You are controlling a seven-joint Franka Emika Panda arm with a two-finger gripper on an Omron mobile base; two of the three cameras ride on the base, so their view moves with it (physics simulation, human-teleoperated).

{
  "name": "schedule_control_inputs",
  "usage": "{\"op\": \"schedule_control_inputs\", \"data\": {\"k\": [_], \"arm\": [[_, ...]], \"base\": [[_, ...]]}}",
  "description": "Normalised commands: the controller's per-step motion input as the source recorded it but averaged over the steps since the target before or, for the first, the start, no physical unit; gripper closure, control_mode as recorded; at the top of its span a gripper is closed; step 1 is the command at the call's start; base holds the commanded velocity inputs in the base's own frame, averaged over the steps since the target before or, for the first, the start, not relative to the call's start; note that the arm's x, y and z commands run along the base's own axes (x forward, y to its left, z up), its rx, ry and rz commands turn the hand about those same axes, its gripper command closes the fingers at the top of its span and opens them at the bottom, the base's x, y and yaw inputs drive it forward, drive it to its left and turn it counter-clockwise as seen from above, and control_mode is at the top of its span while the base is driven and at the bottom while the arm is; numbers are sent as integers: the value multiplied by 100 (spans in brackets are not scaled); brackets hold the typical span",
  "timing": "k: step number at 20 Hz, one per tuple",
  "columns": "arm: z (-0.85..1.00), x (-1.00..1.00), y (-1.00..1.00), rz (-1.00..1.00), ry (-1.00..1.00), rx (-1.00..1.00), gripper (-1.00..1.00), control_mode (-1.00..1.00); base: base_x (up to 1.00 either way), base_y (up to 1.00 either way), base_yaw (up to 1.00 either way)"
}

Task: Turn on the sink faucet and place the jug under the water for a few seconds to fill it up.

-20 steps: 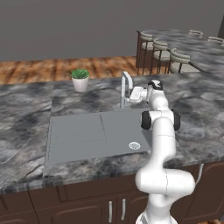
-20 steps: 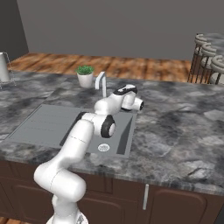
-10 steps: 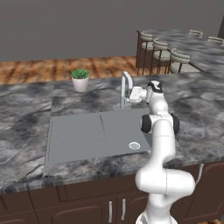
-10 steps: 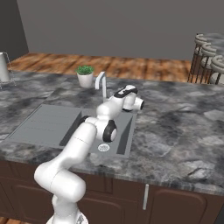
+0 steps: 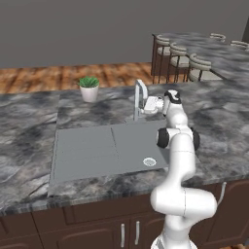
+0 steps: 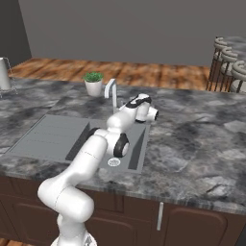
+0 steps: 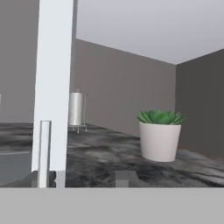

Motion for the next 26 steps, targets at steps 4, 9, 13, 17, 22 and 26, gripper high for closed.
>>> {"op": "schedule_control_inputs", "data": {"k": [4,9,13,17,22,26], "arm": [[0,0,-1,-18,11,0,100,-100],[0,0,-14,-24,9,3,100,-100],[0,0,-29,-30,12,9,100,-100],[0,5,-41,-33,13,11,100,-100],[0,14,-58,-34,19,14,100,-100],[0,20,-73,-32,22,15,100,-100]], "base": [[0,0,0],[0,0,0],[0,0,0],[0,0,0],[0,0,0],[0,0,0]]}}
